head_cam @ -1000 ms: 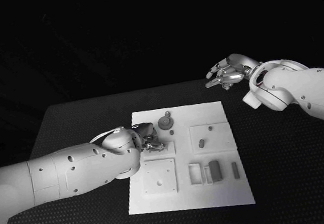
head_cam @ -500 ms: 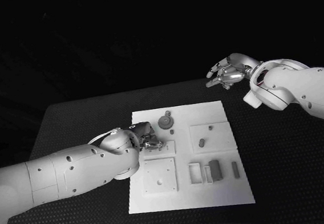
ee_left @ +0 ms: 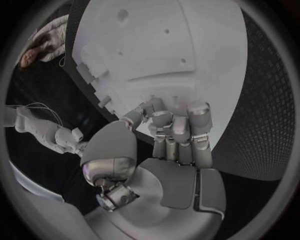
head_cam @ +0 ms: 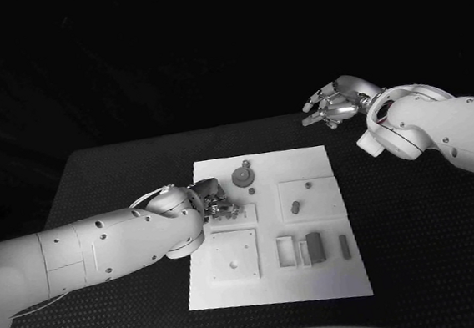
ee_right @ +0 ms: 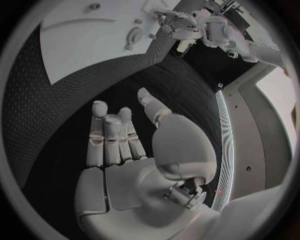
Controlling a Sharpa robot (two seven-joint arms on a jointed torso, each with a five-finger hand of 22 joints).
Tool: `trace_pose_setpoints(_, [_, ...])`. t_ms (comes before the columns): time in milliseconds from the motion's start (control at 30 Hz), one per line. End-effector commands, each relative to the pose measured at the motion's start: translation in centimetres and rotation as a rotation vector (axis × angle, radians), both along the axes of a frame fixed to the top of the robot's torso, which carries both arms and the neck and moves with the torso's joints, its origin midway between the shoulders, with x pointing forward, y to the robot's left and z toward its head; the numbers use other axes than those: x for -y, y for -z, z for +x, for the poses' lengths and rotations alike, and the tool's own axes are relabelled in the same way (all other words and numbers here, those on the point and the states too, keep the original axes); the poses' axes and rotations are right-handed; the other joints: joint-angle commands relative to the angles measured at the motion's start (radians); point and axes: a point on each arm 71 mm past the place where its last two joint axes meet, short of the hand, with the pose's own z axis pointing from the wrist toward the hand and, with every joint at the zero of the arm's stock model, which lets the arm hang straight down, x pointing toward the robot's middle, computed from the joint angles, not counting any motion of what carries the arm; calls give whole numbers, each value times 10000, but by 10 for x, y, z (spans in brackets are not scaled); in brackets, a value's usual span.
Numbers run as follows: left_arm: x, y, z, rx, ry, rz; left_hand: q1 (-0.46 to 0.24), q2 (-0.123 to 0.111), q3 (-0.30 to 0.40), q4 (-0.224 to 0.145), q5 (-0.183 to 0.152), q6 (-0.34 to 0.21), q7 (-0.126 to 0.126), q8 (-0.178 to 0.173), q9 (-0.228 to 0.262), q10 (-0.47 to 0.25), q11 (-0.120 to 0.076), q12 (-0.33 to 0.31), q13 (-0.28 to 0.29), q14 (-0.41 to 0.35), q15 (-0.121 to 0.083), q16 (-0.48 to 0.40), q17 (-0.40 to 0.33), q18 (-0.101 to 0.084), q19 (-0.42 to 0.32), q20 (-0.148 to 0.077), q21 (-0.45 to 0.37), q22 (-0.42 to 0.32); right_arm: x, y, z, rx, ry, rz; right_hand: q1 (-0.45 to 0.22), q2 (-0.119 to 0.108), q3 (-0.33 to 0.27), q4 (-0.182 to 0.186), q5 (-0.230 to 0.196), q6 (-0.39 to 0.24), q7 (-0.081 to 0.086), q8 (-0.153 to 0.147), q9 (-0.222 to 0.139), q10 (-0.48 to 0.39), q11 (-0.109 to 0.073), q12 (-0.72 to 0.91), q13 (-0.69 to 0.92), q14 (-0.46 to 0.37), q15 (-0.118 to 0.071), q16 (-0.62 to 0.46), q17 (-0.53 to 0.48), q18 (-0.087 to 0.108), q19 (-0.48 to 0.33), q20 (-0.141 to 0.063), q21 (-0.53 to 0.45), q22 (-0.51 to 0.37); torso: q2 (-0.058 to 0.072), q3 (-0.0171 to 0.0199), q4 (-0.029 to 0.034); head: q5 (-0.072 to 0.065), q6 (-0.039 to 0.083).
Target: Assemble the parts on the task board
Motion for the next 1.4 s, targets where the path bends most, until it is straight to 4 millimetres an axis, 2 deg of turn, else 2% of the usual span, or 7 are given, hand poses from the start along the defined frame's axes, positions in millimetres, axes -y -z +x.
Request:
trace_pose_setpoints(33, [-2,9,-5,-676,-178,114,673,807,773,-838,-57,13,57,-26,-14,38,-8,33,-7,195,-199,25,16,754,59,-29,49,182,0,0,0,-43,-71,19,-65,56,-62,2,15,-30,74,-46,-3,-32,3,31,-9,-48,3,34,-11,121,7,54,-38,70,4,4,2,-10,-20])
trace_pose_setpoints(467, [-6,8,-4,-649,-412,-85,663,861,771,-879,-58,18,60,-32,-41,34,-5,36,-3,190,-195,31,23,758,55,-34,56,184,1,0,0,-52,-60,9,-61,53,-59,0,15,-30,73,-47,-3,-32,2,35,-14,-48,2,36,-14,121,7,52,-38,70,3,-5,-4,-11,-25])
trace_pose_setpoints(667, [-5,8,-4,-643,-416,-388,659,855,767,-922,-75,-5,69,-44,-60,13,2,26,-4,176,-192,25,24,763,42,-39,55,183,1,1,0,-61,-52,8,-59,54,-58,0,15,-30,73,-48,-3,-32,2,37,-16,-48,2,37,-15,121,7,51,-39,70,4,-16,-6,-17,25])
trace_pose_setpoints(1100, [-7,8,-5,-1170,-385,-680,652,806,756,-974,-88,-55,93,-63,-78,-23,25,15,0,139,-172,19,29,764,13,-39,52,181,1,2,0,-84,-50,7,-55,55,-55,1,15,-31,73,-49,-3,-33,2,41,-20,-49,2,38,-17,121,7,50,-39,71,5,-2,-5,-57,66])
trace_pose_setpoints(1400, [-6,0,2,-1581,-370,-916,658,760,756,-989,-88,-102,115,-89,-97,-50,47,11,6,107,-150,15,34,756,-14,-30,50,180,1,3,0,-97,-57,5,-52,55,-53,0,15,-32,73,-50,-3,-34,2,43,-23,-49,2,39,-19,121,7,50,-40,71,-1,0,-1,-65,79])
